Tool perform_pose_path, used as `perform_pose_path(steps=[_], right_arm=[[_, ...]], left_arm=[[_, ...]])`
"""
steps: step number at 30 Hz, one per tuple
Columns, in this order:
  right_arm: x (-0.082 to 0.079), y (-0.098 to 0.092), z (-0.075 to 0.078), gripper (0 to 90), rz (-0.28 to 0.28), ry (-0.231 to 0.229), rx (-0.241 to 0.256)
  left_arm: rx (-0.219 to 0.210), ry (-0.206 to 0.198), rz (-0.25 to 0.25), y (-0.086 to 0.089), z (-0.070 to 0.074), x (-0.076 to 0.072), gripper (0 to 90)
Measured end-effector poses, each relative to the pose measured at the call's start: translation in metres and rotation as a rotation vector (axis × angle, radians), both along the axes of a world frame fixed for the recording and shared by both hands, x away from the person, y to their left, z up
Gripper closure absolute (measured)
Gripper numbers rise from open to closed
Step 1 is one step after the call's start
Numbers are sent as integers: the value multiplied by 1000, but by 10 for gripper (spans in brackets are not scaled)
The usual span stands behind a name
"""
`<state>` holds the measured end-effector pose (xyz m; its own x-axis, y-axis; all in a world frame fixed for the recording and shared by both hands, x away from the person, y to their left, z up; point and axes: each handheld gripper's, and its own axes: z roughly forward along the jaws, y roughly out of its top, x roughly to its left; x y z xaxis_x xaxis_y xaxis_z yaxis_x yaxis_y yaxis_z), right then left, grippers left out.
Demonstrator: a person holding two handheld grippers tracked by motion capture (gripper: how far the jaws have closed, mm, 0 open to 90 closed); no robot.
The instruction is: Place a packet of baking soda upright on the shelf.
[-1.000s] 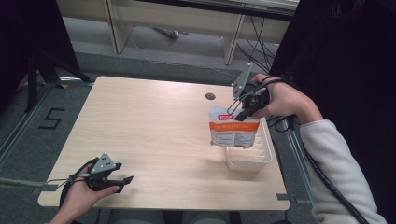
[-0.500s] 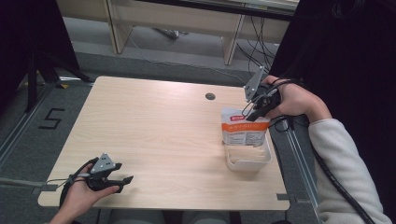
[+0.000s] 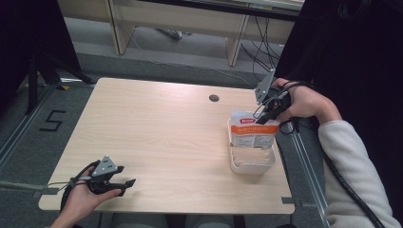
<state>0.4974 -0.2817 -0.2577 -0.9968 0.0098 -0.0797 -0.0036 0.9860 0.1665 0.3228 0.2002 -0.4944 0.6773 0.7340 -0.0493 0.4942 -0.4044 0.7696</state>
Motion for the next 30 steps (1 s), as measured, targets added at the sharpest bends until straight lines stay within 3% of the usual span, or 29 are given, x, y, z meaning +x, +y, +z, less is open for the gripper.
perform_pose_path(steps=[24, 28, 30], right_arm=[[-3, -5, 0, 900, 37, 31, -13], [-2, -6, 0, 900, 45, 29, -10], [0, -6, -1, 900, 53, 28, -8]], left_arm=[[-8, 12, 5, -1, 0, 0, 327], [-3, -7, 5, -1, -1, 0, 327], [-11, 9, 11, -1, -1, 0, 327]])
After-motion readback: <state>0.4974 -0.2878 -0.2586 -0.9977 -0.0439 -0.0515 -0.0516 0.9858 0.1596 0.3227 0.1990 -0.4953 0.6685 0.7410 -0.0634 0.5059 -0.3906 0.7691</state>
